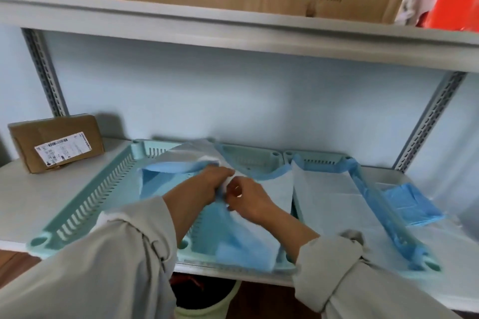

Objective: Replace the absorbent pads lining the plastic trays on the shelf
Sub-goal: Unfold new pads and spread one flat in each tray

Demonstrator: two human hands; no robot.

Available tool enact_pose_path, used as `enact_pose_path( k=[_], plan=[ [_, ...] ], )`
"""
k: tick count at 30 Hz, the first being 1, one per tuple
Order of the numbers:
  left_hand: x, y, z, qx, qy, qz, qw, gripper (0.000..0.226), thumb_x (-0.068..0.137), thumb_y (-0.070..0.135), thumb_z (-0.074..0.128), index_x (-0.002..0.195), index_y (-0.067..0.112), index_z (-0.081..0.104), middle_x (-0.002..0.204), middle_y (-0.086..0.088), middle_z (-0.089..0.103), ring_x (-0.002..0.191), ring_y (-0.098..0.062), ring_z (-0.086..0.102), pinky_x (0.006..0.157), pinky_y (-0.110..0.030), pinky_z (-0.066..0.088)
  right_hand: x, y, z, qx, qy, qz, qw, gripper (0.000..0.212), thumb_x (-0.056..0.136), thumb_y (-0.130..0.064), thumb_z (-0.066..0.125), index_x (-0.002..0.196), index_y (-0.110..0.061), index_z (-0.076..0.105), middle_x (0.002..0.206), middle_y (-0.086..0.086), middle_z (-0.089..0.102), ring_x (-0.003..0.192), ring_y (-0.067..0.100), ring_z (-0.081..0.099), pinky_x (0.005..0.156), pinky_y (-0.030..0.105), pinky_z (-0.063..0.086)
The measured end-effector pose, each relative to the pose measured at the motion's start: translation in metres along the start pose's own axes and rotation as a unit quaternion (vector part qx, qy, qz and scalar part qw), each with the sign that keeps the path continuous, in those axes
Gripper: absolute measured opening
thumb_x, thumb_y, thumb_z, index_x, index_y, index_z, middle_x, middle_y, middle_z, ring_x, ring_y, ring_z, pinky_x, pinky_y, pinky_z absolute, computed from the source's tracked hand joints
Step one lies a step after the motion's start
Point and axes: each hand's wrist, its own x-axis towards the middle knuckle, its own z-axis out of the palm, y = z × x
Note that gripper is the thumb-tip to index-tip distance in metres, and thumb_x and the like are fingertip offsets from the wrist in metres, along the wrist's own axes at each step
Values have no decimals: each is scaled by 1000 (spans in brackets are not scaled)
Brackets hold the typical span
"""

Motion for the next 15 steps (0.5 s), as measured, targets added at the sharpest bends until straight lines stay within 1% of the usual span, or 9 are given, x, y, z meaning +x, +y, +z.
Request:
enact_pose_path(
  k=[2, 4, 6, 8, 10, 11, 12, 14, 15],
  plan=[
    [-3, 2, -4, 41, 48, 14, 998, 39, 96, 5, 46, 133, -3, 43, 133, -23, 50, 116, -33, 52, 98, -38, 42, -3, -9, 7, 9, -87, -36, 996, 22, 93, -16, 52, 107, -5, 65, 114, 17, 65, 105, 32, 61, 95, 42, 47],
    [-2, 5, -14, 24, 48, 21, 998, 37, 99, 7, 41, 135, -3, 41, 135, -21, 48, 126, -35, 46, 107, -41, 37, 1, -8, 5, -8, -129, -31, 991, 27, 93, -15, 53, 117, -7, 65, 124, 12, 61, 113, 27, 56, 100, 35, 43],
    [0, 9, -29, 25, 49, 18, 998, 36, 99, 8, 39, 133, -3, 42, 134, -21, 50, 125, -36, 48, 106, -44, 39, 10, -1, 0, -8, -113, 5, 994, 31, 91, -12, 55, 121, -12, 64, 127, 7, 59, 112, 23, 55, 95, 28, 43],
    [7, 14, -45, 42, 53, 21, 997, 38, 97, 6, 40, 134, -3, 43, 131, -23, 52, 122, -37, 51, 102, -45, 43, 19, 6, -5, 19, -92, 40, 995, 38, 89, -11, 56, 127, -14, 57, 124, 5, 57, 104, 19, 54, 88, 26, 43],
    [10, 18, -57, 58, 66, 12, 996, 38, 96, 6, 42, 133, 1, 45, 129, -22, 55, 120, -37, 53, 102, -47, 44, 27, 14, -7, -1, -97, 46, 994, 43, 88, -14, 59, 130, -14, 50, 124, 6, 53, 111, 21, 52, 96, 29, 43],
    [8, 21, -60, 69, 60, 8, 996, 37, 95, 7, 42, 131, 2, 47, 127, -21, 56, 119, -36, 54, 102, -47, 43, 30, 18, -7, -19, -95, 50, 994, 40, 88, -14, 59, 127, -14, 52, 125, 6, 54, 113, 23, 53, 100, 32, 44],
    [10, 22, -64, 87, 47, 4, 995, 34, 95, 7, 42, 128, 2, 49, 122, -20, 59, 116, -35, 56, 102, -46, 44, 34, 25, -7, -29, -84, 61, 994, 32, 88, -13, 58, 119, -13, 58, 121, 7, 58, 111, 24, 58, 99, 36, 46],
    [6, 27, -72, 134, 4, 9, 991, 24, 96, 5, 44, 116, 3, 56, 101, -15, 64, 102, -31, 59, 96, -42, 47, 42, 37, -8, -24, -30, 93, 995, 18, 88, -12, 54, 100, -10, 66, 104, 9, 67, 93, 25, 67, 90, 40, 53],
    [4, 29, -78, 147, -19, 20, 989, 19, 97, 4, 44, 106, 3, 60, 92, -11, 63, 93, -28, 61, 89, -40, 48, 47, 41, -12, -17, 8, 116, 993, 18, 88, -14, 52, 97, -8, 67, 98, 10, 69, 87, 25, 67, 86, 39, 55]
  ],
)
